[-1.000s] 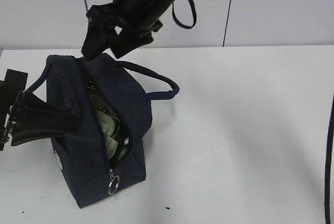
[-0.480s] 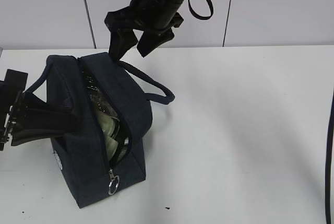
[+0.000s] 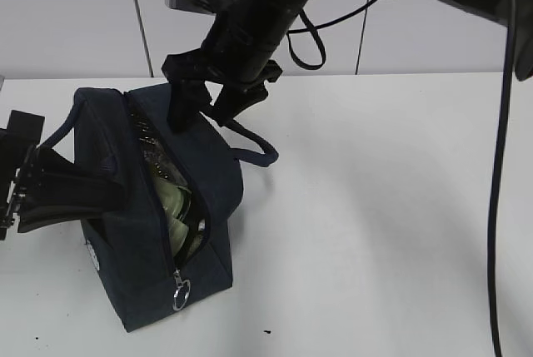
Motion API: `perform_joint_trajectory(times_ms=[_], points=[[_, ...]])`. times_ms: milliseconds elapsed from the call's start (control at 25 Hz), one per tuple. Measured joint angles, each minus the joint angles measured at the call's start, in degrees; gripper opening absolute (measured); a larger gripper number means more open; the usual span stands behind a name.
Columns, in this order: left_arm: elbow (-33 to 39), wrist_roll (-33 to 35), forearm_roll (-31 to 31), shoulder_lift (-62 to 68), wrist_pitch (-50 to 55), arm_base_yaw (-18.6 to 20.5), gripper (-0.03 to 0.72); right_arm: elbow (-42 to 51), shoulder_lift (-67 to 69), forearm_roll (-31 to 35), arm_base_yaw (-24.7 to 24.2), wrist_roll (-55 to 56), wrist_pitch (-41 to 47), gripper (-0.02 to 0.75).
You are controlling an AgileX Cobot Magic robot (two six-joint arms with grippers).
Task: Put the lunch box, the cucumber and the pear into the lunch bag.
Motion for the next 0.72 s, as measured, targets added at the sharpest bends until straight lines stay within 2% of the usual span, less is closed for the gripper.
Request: perform_joint_trajectory(times_ms=[120,200,280,400,480,720], points=[[0.0,0.0,0.0,0.0,0.0,0.0,-0.015,0.0,0.8,0.4,0.0,0.1,0.0,0.517],[0.0,0.0,0.0,0.0,0.0,0.0,-0.015,0.0,0.9,0.4,0.0,0.1,0.0,0.406],[0.0,0.0,0.0,0.0,-0.1,0.0,-0.015,0.0,0.9,0.4,0.0,0.1,0.0,0.228],[0.0,0.0,0.0,0.0,-0.6,0.0,-0.015,0.0,0.9,0.3,0.0,0.1,0.0,0.045],[0.0,0.0,-0.1,0.0,-1.0,0.0,-0.015,0.0,0.9,0.3,0.0,0.1,0.0,0.010],[-0.9,0.0,-1.0,0.0,-1.7,-0.5,-0.015,0.0,0.4,-3.6,0.0,0.2,-0.1,0.006]])
